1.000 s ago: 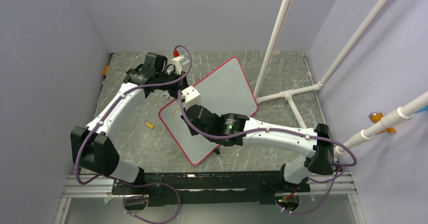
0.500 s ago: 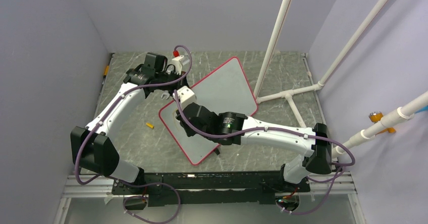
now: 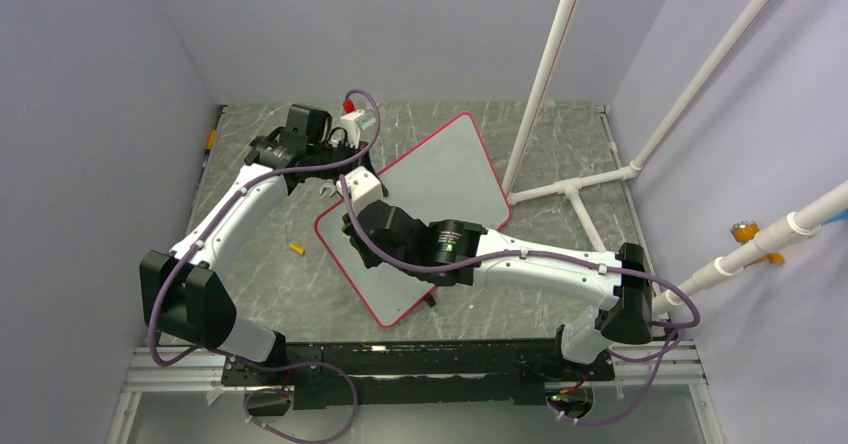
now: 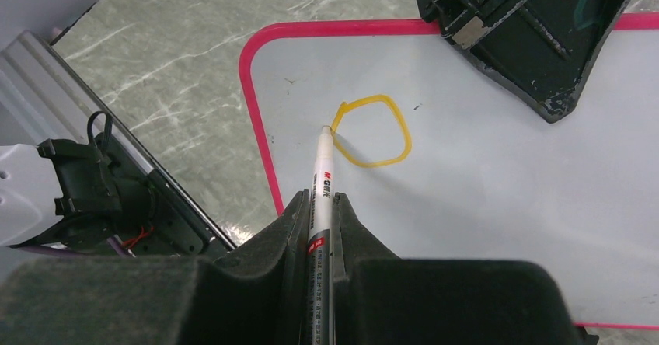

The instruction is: Write a sentence on the whiteboard

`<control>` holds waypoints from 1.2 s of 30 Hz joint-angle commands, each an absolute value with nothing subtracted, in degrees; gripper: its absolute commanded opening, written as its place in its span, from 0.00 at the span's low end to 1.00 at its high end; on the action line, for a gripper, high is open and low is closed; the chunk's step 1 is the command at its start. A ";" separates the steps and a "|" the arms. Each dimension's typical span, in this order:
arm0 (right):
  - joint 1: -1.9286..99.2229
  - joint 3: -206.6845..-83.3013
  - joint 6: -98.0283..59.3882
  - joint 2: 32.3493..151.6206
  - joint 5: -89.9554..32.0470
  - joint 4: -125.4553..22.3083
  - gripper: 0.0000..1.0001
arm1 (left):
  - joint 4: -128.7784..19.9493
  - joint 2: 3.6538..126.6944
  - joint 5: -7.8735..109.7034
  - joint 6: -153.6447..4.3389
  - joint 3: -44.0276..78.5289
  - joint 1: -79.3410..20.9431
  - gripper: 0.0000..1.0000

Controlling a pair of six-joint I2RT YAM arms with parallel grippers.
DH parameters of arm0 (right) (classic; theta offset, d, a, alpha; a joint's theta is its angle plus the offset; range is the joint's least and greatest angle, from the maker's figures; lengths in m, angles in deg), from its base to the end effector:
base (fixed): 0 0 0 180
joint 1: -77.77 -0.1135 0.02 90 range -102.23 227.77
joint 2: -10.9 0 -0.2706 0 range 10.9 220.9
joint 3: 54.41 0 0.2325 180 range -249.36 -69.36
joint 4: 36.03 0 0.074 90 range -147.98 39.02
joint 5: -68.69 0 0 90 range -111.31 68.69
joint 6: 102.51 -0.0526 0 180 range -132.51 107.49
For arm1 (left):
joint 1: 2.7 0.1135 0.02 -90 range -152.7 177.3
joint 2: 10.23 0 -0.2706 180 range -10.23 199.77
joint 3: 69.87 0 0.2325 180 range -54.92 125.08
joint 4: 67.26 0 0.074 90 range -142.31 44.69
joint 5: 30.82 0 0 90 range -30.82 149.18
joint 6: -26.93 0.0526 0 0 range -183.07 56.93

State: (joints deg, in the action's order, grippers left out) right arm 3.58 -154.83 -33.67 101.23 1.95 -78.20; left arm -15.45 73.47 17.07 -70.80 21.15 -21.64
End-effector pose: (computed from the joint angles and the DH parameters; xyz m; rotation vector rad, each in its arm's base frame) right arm 0.1165 0.3351 0.3599 -0.7301 2.0041 0.5734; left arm 0.2738 -0.1312 0.3329 0.5977 2.2660 -1.0904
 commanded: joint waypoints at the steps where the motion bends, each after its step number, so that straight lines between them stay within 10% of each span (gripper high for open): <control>1: 4.02 -153.40 -33.89 101.07 4.16 -75.91 0.00 | -20.77 70.76 28.87 -64.86 20.84 -21.24 0.00; 36: 4.02 -139.98 -40.84 86.34 2.34 -81.35 0.00 | -21.20 68.84 28.85 -64.31 20.41 -21.24 0.00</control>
State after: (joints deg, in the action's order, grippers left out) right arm 3.71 -140.97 -39.38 93.32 3.59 -80.78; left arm -15.84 71.15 18.71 -71.56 20.17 -21.86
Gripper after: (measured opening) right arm 0.131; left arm 0.054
